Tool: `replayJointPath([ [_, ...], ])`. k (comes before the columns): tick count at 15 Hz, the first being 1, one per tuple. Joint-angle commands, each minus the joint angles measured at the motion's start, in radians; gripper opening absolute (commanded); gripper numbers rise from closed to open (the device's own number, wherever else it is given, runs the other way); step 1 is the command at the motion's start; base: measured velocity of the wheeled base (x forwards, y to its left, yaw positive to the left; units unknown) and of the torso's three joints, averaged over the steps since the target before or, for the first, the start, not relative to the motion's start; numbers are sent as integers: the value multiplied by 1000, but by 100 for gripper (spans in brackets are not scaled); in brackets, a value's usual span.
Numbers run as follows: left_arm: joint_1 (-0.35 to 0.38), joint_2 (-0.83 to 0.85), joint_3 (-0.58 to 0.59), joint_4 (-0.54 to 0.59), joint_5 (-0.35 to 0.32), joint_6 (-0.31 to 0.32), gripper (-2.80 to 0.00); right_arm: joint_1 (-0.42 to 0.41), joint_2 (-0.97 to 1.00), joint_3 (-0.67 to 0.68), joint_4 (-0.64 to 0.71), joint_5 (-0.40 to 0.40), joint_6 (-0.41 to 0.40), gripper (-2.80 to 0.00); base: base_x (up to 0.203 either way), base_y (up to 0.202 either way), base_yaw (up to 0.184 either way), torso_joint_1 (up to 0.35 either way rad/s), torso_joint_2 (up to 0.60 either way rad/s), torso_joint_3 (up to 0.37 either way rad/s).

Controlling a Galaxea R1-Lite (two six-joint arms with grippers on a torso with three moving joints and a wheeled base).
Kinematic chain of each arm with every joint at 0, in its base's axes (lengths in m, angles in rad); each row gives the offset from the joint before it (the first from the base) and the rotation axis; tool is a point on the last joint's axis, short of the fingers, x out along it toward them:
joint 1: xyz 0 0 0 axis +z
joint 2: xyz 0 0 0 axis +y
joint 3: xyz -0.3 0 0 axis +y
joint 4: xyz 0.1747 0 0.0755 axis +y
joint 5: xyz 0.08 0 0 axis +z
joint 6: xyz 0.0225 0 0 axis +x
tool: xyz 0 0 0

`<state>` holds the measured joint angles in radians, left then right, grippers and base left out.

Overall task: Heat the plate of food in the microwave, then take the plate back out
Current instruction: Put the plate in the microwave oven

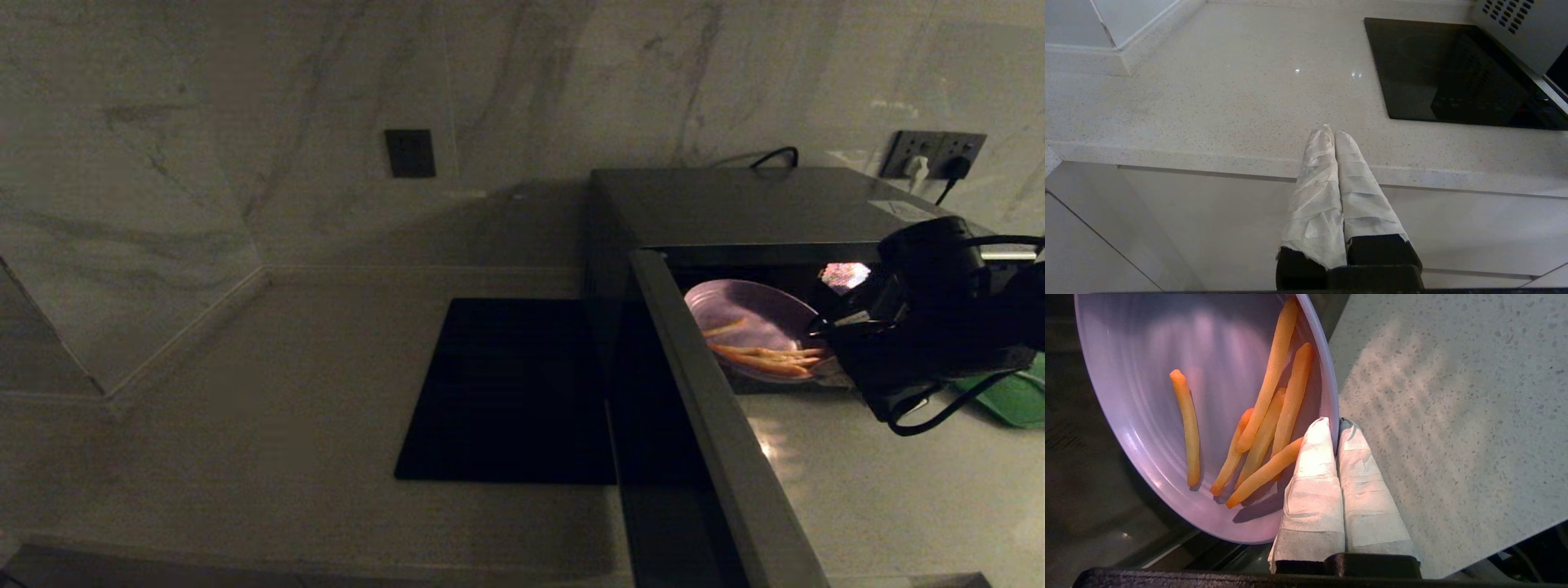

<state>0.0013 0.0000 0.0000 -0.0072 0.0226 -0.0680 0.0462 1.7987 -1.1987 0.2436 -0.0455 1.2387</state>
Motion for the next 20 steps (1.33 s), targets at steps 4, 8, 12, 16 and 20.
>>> replayJointPath([
  [4,0,0,0,0,0,-1,-280,10,73,-1,-55,1,16,-280,0,0,0,0,0,0],
  [8,0,0,0,0,0,-1,-280,21,96,-24,-78,1,16,-280,0,0,0,0,0,0],
  [12,0,0,0,0,0,-1,-280,30,117,-55,-79,-1,16,-280,0,0,0,0,0,0],
  [16,0,0,0,0,0,-1,-280,39,158,-96,-80,-57,18,-280,0,0,0,0,0,0],
  [20,0,0,0,0,0,-1,-280,41,191,-88,-125,-65,21,-280,0,0,0,0,0,0],
])
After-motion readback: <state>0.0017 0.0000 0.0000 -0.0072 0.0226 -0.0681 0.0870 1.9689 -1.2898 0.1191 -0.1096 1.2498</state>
